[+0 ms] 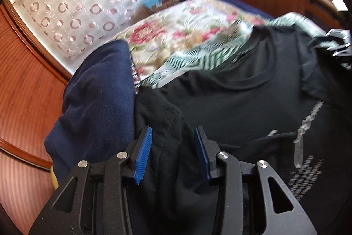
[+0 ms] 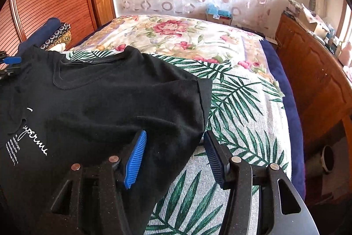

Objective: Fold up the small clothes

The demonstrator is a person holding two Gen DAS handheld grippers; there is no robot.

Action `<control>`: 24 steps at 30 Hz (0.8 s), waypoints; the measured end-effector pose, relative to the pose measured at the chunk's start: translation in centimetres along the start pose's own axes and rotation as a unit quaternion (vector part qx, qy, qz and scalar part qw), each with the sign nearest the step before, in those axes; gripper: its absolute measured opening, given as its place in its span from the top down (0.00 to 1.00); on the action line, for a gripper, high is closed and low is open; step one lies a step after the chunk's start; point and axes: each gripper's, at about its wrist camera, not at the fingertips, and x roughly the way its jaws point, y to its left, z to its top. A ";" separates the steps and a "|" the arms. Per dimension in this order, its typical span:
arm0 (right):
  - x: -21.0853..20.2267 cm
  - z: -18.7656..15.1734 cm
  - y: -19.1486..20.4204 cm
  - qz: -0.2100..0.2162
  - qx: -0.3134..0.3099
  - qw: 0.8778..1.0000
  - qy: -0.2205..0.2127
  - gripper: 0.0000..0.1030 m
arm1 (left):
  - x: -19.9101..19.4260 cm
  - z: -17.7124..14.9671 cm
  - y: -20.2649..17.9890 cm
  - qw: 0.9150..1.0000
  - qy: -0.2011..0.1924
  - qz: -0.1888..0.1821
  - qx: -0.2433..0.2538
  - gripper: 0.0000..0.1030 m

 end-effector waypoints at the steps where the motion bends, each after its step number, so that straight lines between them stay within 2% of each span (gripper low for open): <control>1: 0.0 -0.1 -0.1 0.000 0.000 1.000 0.000 0.45 | 0.3 0.1 0.0 1.000 0.006 0.003 0.005 0.60; 4: 0.0 0.1 -0.2 -0.001 -0.001 1.000 0.001 0.45 | 0.8 0.1 -0.6 0.999 0.019 0.025 0.033 0.60; 5: 0.0 0.1 -0.2 -0.001 -0.002 1.000 0.001 0.45 | 0.9 0.1 -1.0 0.998 0.021 0.037 0.048 0.64; 6: -0.2 0.0 -0.3 -0.001 -0.002 1.000 0.000 0.45 | 1.0 0.0 -1.4 0.996 0.024 0.055 0.065 0.70; 7: -0.2 0.0 -0.3 -0.001 -0.001 1.000 0.000 0.45 | 1.0 -0.2 -1.8 0.994 0.026 0.075 0.079 0.85; 8: -0.2 0.1 -0.3 -0.001 -0.002 1.000 0.000 0.45 | 1.0 -0.3 -1.9 0.992 0.027 0.084 0.086 0.92; 9: -0.2 0.1 -0.3 -0.001 -0.002 1.000 0.000 0.45 | 0.7 -0.4 -1.7 0.993 0.024 0.083 0.085 0.93; 11: -0.2 0.1 -0.3 -0.001 -0.002 1.000 0.000 0.45 | -0.5 -0.4 -0.8 0.995 0.004 0.078 0.065 0.95; 13: -0.2 0.0 -0.3 -0.001 -0.002 1.000 0.000 0.45 | -2.5 -0.2 0.6 0.996 -0.033 0.070 0.031 0.95; 15: -0.1 0.1 -0.3 -0.001 -0.003 1.000 0.000 0.45 | -5.2 -0.3 2.4 0.995 -0.079 0.060 -0.016 0.95; 17: -0.2 0.1 -0.3 -0.001 -0.003 1.000 0.001 0.45 | -6.6 -0.6 3.9 0.992 -0.103 0.053 -0.050 0.96; 19: -0.2 0.0 -0.4 -0.002 -0.003 1.000 0.001 0.45 | -6.9 -1.0 5.7 0.989 -0.112 0.047 -0.083 0.96; 22: -0.2 0.0 -0.4 -0.002 -0.003 1.000 0.001 0.45 | -6.0 -2.0 8.3 0.986 -0.103 0.023 -0.132 0.96; 24: -0.2 0.1 -0.4 -0.002 -0.004 1.000 0.001 0.45 | -4.9 -2.5 9.1 0.985 -0.094 0.010 -0.148 0.96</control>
